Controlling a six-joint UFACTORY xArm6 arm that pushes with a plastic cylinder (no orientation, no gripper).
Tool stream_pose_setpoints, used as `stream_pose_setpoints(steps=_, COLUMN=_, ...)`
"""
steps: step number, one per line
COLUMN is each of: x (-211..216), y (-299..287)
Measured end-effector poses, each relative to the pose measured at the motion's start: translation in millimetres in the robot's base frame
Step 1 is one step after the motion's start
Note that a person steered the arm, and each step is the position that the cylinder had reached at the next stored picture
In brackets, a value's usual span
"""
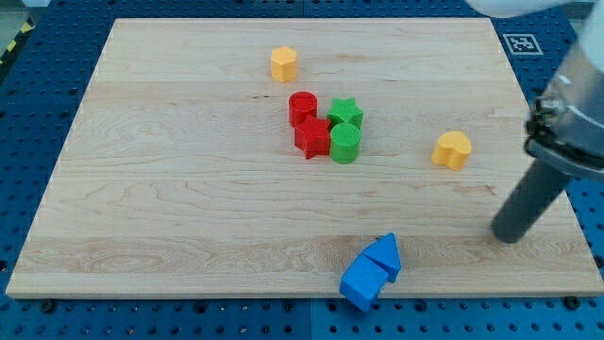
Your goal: Push the yellow heart to the bottom centre
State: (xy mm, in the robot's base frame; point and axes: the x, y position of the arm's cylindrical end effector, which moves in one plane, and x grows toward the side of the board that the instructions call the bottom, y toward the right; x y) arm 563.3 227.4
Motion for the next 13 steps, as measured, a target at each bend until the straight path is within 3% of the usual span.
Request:
stream_pose_setpoints(steps=1, x=-15.2, y=40.4)
stream_pose_setpoints(steps=2, x=-51.9, y=43.6)
stream_pose_setpoints(steps=5, x=-77.7, y=43.6)
stream_pose_setpoints(steps=7, x=-129.0, y=21.3)
stream_pose_setpoints(steps=8, x=-126.0, y=-22.3)
stream_pose_setpoints(steps=12, x=-109.8, y=-32.4)
stream_pose_setpoints(steps=13, x=-100.9, y=-60.0)
